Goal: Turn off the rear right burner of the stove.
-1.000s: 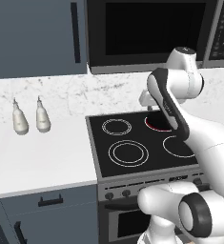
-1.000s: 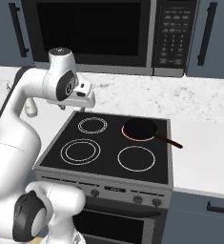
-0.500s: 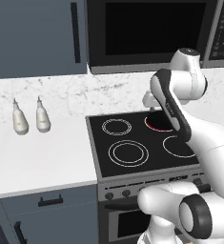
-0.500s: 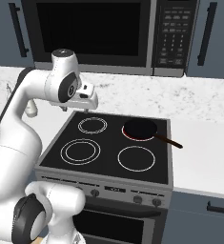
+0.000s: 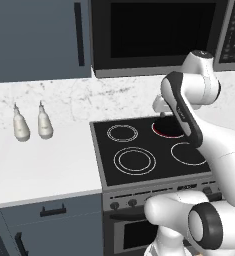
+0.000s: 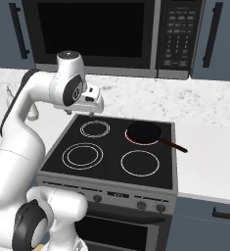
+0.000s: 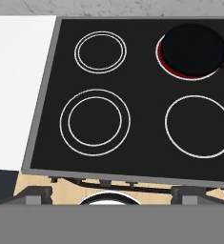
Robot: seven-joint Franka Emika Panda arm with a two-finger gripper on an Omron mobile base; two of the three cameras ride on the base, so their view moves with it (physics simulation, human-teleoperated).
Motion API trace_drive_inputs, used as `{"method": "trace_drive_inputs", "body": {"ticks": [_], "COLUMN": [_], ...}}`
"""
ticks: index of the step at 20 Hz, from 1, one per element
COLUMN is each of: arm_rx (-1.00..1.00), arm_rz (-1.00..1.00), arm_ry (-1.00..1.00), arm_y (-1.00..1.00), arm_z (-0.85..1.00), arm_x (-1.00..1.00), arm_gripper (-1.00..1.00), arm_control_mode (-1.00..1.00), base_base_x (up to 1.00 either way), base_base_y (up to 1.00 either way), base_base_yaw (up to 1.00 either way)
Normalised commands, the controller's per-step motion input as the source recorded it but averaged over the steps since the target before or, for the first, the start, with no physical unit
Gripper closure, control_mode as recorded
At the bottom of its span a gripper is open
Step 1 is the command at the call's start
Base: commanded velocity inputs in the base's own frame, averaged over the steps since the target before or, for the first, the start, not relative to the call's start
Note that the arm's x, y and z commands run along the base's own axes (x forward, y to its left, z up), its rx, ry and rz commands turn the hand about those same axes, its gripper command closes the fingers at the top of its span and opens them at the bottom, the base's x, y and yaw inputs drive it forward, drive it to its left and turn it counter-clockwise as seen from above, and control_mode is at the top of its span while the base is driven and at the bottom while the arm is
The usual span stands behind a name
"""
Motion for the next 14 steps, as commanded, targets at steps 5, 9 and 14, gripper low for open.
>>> {"method": "trace_drive_inputs", "body": {"ticks": [5,9,14], "arm_rx": [0.00,0.00,0.00], "arm_rz": [0.00,0.00,0.00], "arm_ry": [0.00,0.00,-0.01], "arm_y": [0.00,0.00,-0.05], "arm_z": [0.00,0.00,0.00], "arm_x": [0.00,0.00,0.01], "arm_gripper": [-1.00,-1.00,-1.00], "arm_control_mode": [-1.00,-1.00,-1.00], "base_base_x": [0.00,0.00,0.00], "base_base_y": [0.00,0.00,0.00], "base_base_yaw": [0.00,0.00,0.00]}}
